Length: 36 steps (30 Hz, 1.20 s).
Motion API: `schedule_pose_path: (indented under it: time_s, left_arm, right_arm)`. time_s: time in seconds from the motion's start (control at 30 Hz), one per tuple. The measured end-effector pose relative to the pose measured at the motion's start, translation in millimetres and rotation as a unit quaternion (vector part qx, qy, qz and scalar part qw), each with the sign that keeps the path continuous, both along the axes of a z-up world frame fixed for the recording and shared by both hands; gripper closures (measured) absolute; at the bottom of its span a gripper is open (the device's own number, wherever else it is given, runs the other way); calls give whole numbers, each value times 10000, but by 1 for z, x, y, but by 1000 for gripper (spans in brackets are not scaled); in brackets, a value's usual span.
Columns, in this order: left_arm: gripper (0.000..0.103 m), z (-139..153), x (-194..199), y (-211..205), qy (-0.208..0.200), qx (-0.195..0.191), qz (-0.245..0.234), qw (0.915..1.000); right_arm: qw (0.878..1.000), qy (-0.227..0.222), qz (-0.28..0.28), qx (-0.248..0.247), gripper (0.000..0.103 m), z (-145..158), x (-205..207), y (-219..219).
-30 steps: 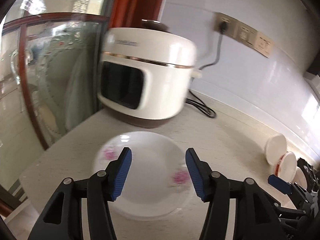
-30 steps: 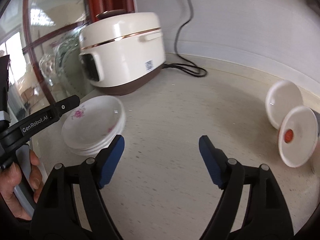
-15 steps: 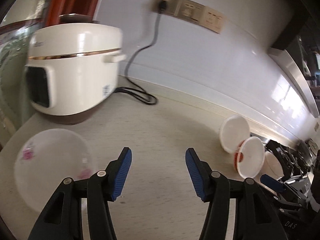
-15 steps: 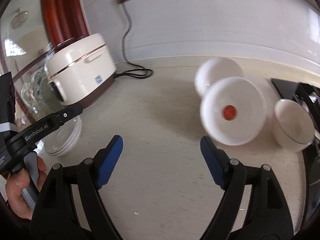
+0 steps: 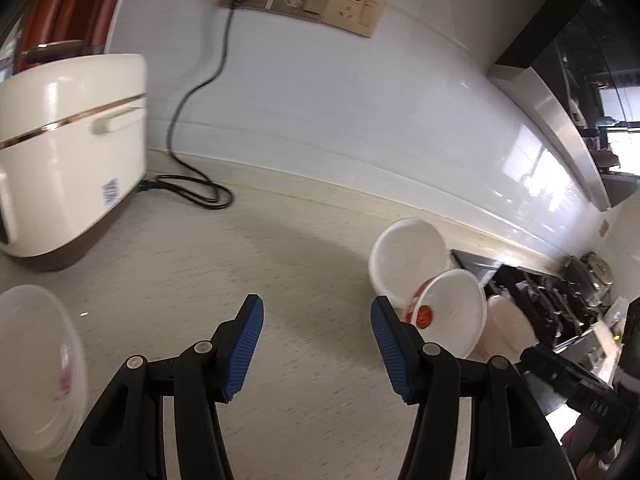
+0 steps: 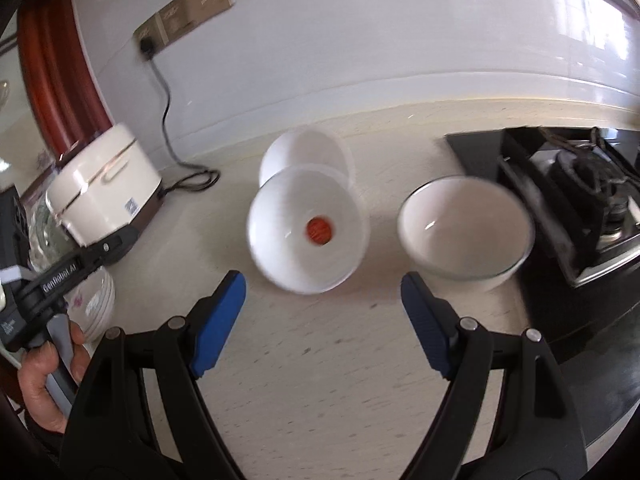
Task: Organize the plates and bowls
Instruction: 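Move both tools back to the bowls by the stove, then close both tools on the rim of a white pink-flower bowl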
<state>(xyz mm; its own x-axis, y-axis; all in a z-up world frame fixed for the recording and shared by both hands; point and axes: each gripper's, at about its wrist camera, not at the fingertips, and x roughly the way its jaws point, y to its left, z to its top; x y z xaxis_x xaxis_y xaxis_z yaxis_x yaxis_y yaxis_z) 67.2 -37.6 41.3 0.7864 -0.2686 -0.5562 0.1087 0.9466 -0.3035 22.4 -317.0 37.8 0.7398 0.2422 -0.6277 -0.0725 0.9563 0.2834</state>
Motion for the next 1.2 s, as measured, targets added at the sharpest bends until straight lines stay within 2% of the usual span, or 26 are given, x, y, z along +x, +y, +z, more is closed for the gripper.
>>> schedule_pose_path:
  time_s: [0.2, 0.33, 0.57, 0.7, 0.8, 0.93, 1.0, 1.2]
  left_arm:
    - [46, 0, 37, -12, 307, -410, -411, 9978]
    - [46, 5, 57, -25, 318, -395, -546, 9972]
    - [48, -7, 106, -39, 672, -772, -813, 9914]
    - [50, -23, 134, -44, 974, -1126, -1021, 9836]
    - [52, -36, 146, -44, 1138, -1314, -1016, 9795]
    - [58, -53, 156, -41, 1310, -1519, -1063, 9739]
    - [62, -60, 158, -42, 1386, -1562, -1085, 9719]
    - [66, -78, 166, -44, 1606, -1581, -1115, 9679]
  right_arm:
    - [9991, -105, -353, 188, 21, 25, 14, -44]
    - [9980, -70, -443, 439, 21, 39, 31, -66]
    - [9998, 128, -51, 142, 21, 52, 72, -54]
    - [9982, 506, 312, 70, 21, 44, 106, -32]
    - [9954, 796, 493, -185, 24, 36, 134, -14]
    - [9888, 1196, 760, -466, 39, 22, 162, 6]
    - [9839, 1450, 856, -594, 41, 13, 176, 12]
    - [9723, 1920, 993, -892, 46, -8, 202, 21]
